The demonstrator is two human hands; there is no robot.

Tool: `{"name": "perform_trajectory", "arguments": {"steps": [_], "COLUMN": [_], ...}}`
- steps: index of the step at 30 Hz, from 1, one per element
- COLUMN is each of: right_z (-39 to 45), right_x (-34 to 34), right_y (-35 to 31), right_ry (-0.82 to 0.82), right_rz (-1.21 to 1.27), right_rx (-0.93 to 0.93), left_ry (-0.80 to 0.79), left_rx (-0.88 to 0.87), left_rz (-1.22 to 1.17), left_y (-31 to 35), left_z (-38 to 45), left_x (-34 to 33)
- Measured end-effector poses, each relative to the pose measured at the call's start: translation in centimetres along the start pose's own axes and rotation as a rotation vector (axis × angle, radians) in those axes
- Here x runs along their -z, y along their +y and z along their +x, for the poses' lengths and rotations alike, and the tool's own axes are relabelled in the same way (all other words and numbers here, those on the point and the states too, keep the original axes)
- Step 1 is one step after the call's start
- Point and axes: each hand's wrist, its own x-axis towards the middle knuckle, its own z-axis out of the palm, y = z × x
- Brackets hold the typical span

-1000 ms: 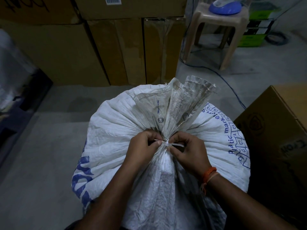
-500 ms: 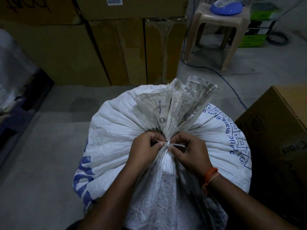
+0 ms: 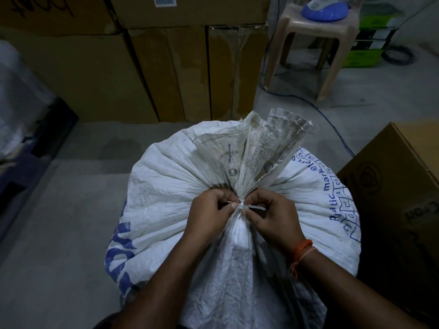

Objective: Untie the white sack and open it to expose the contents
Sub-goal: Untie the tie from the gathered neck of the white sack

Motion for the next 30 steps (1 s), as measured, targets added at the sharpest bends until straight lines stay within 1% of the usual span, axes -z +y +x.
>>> {"name": "perform_trajectory", "arguments": {"steps": [10,18,30], "right_z": [0.0,0.03,0.05], "right_x": [-0.04,-0.03,0.17], "right_y": [0.01,-0.06,-0.25], "right_ry": [0.002,0.0,-0.004], "right_rz": [0.001,0.009,-0.007], "right_rx": [0.01,0.001,0.001], "left_ry": [0.007,0.042,-0.008], "left_rx": [0.003,0.024,0.013], "left_rz": [0.009,-0.009,-0.057], "left_y": [0.3,-0.56,0.0], "left_z": [-0.2,0.2,0.0], "left_x": [0.03,0.3,0.03]}}
